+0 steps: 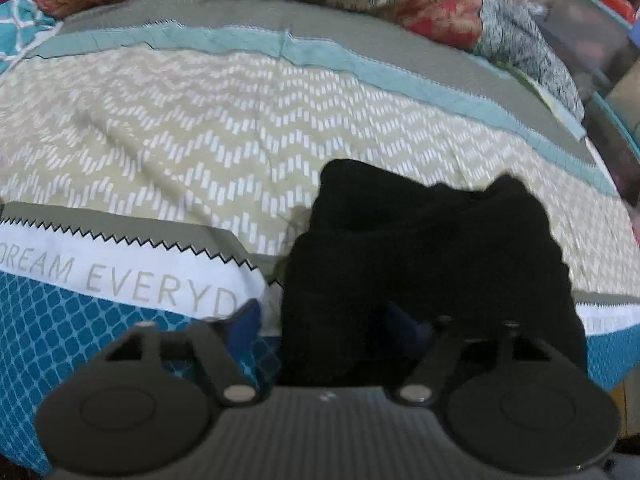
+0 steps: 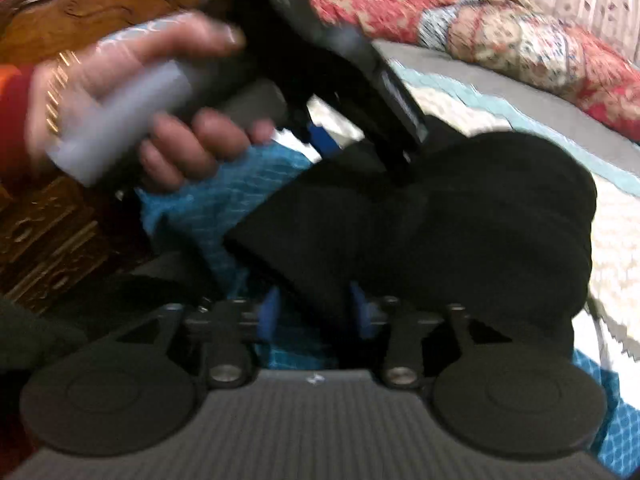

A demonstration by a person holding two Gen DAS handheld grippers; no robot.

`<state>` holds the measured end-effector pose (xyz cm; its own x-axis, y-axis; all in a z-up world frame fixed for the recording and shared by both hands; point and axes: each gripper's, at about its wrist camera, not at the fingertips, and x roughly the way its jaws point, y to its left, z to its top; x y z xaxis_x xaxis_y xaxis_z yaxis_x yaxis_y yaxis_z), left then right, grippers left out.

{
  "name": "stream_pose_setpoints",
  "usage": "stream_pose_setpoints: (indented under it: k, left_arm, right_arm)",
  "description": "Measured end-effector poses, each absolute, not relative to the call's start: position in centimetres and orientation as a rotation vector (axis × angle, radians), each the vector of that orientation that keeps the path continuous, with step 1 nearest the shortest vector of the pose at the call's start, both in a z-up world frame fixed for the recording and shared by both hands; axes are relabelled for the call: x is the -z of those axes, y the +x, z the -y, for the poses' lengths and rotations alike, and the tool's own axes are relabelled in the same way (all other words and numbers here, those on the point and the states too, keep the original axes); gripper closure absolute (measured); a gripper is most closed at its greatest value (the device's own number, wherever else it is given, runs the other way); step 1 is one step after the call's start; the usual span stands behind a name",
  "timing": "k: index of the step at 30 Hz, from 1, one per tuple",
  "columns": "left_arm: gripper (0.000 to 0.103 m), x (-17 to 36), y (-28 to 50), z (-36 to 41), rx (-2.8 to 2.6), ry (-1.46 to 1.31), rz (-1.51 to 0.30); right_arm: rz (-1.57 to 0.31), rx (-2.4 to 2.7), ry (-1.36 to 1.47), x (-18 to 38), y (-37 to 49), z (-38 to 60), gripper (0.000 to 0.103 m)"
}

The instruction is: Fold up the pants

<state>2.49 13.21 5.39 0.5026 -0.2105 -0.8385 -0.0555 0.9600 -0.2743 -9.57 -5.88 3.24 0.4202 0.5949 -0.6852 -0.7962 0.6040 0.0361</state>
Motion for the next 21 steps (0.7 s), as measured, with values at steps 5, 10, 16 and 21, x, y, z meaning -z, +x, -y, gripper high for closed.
stream_pose_setpoints:
  k: [5, 10, 16, 21]
  left_arm:
    - [0.017, -6.0, 1.9, -14.2, 0.142, -0.333, -1.002]
    - [0.014, -5.9, 2.3, -13.4, 0.153, -0.330, -0.998]
    - [0.013, -5.0, 2.7, -10.7, 0.147, -0.269, -1.005]
    - [0.009, -4.6, 2.7, -8.9, 0.128, -0.191, -1.015]
  right_arm:
    - [-0.675, -0.872, -0.125, -5.8, -9.0, 10.6, 0.054]
    - [-0.625, -0.665, 0.098, -7.0, -6.5, 14.9, 0.054]
    - [-0.755, -0.484, 0.130, -2.5, -4.5, 14.5, 0.054]
    - [-0.831, -0.416, 0.269, -0.9, -4.1, 16.2, 0.049]
